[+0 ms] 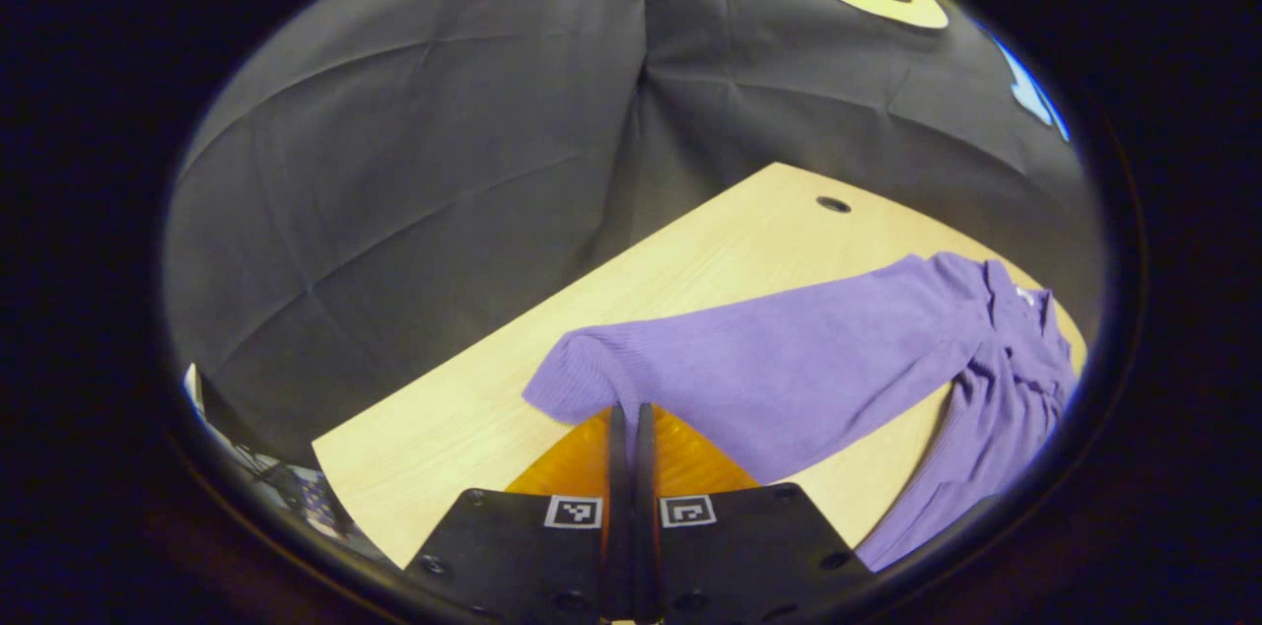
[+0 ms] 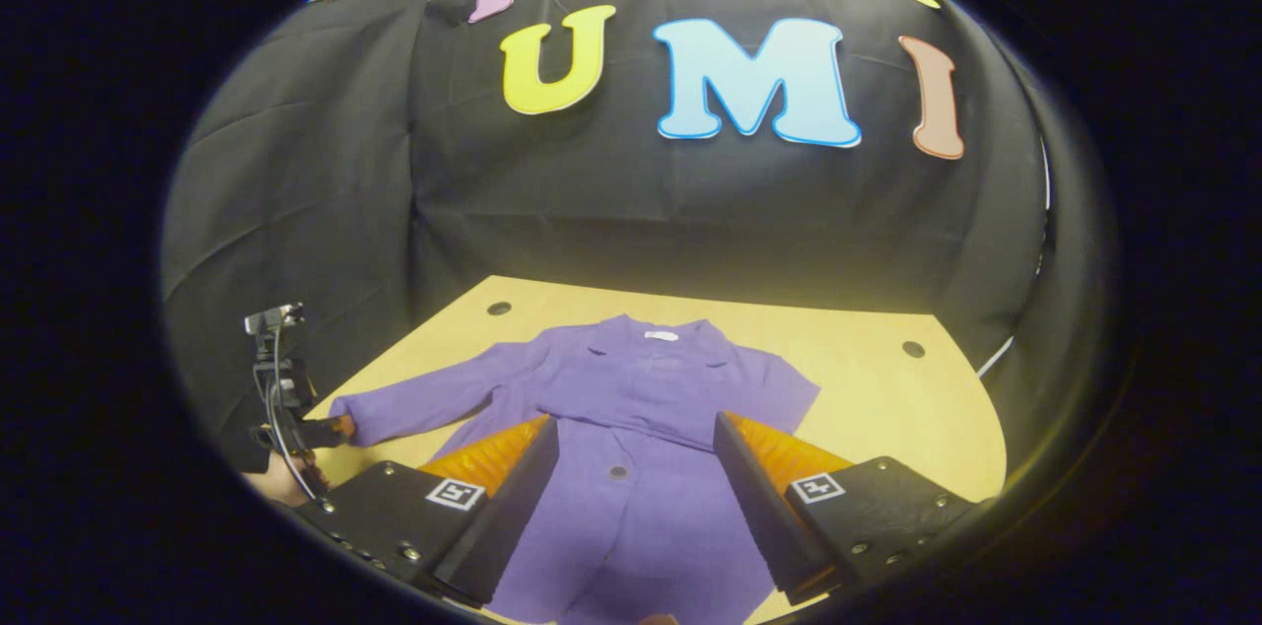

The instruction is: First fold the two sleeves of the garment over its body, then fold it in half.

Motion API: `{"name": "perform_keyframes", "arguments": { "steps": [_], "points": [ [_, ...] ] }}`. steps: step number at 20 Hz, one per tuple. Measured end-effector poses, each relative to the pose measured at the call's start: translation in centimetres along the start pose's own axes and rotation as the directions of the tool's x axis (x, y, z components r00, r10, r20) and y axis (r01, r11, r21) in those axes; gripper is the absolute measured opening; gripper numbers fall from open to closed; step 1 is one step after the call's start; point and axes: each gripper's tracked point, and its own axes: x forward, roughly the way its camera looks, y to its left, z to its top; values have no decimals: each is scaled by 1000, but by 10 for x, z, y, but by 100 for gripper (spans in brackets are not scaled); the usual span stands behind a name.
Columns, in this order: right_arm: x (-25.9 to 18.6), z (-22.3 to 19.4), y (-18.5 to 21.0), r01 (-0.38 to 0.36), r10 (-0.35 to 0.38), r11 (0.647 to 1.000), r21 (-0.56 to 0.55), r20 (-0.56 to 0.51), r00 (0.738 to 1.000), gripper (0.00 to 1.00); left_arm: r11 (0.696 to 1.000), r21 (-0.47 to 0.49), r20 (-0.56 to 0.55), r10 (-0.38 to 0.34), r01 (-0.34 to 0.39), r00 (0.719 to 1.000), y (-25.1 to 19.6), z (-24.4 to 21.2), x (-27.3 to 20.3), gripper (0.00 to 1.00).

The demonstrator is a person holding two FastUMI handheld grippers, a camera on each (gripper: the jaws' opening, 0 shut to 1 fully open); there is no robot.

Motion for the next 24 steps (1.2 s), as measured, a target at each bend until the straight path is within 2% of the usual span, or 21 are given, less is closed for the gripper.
{"name": "perform_keyframes", "arguments": {
  "steps": [3,7,10,13,17,24],
  "points": [
    [-5,-11,-15,5,-5,1000,20,-11,1000,96,998,-36,43,-57,59,997,-29,24,-17,7],
    [-15,-21,-35,20,-20,998,53,-9,1000,96,982,-68,99,-172,179,980,-98,60,-42,7],
    [-24,-26,-54,49,-49,996,80,-3,999,96,965,-25,139,-256,262,957,-150,74,-56,7],
    [-33,-31,-76,92,-93,991,102,-2,996,97,940,37,135,-341,339,930,-212,72,-69,7],
    [-40,-40,-98,142,-141,982,128,-13,990,97,888,97,103,-458,450,883,-295,57,-91,7],
    [-48,-61,-121,194,-187,968,162,-59,981,96,754,238,20,-634,612,773,-424,17,-138,7]
  ]
}}
